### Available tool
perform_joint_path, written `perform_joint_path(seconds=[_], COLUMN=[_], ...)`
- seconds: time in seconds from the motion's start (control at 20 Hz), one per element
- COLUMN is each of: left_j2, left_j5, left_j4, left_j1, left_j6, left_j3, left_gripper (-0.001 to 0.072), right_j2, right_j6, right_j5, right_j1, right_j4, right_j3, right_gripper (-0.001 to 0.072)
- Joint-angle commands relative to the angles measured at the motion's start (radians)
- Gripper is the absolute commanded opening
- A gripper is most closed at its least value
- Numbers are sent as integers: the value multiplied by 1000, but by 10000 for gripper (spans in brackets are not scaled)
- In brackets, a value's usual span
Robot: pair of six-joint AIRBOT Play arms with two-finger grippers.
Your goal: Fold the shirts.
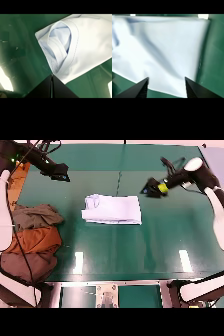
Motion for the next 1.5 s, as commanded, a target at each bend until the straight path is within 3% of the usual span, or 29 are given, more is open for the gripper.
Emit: perform_joint_path(seconds=[0.0, 0.3, 0.35, 0.4, 0.45, 0.5, 0.7, 0.85, 1.05, 1.25, 1.45], left_j2=[1, 1, 1, 1, 1, 1, 1, 1, 1, 0, 0], left_j5=[12, 10, 10, 10, 11, 10, -3, -2, 8, 23, 40], left_j4=[1, 0, 0, 0, 0, 0, 0, 0, 0, 0, -3], left_j1=[-1, -1, -1, -1, -1, -1, -1, -1, -1, -1, -1], left_j6=[0, -5, -5, -5, -5, -5, -4, -3, -3, -3, -3], left_j3=[0, 0, 0, 0, 0, 0, 0, 0, 0, 0, 0], left_gripper=[31, 31, 31, 31, 31, 31, 31, 31, 31, 31, 31], right_j2=[1, -189, -199, -200, -200, -198, -110, 35, 224, 302, 346], right_j6=[-86, -303, -333, -344, -347, -346, -254, -122, 29, 80, 66], right_j5=[-99, -138, -139, -142, -140, -137, -104, -72, -43, -16, -64], right_j1=[-113, 22, 54, 80, 98, 108, 28, -144, -467, -805, -1102], right_j4=[92, 428, 485, 513, 520, 523, 492, 318, 66, -107, -127], right_j3=[-219, -288, -279, -261, -220, -171, 56, 178, 183, 76, -236], right_gripper=[524, 512, 407, 194, 45, 15, 14, 14, 13, 13, 14])
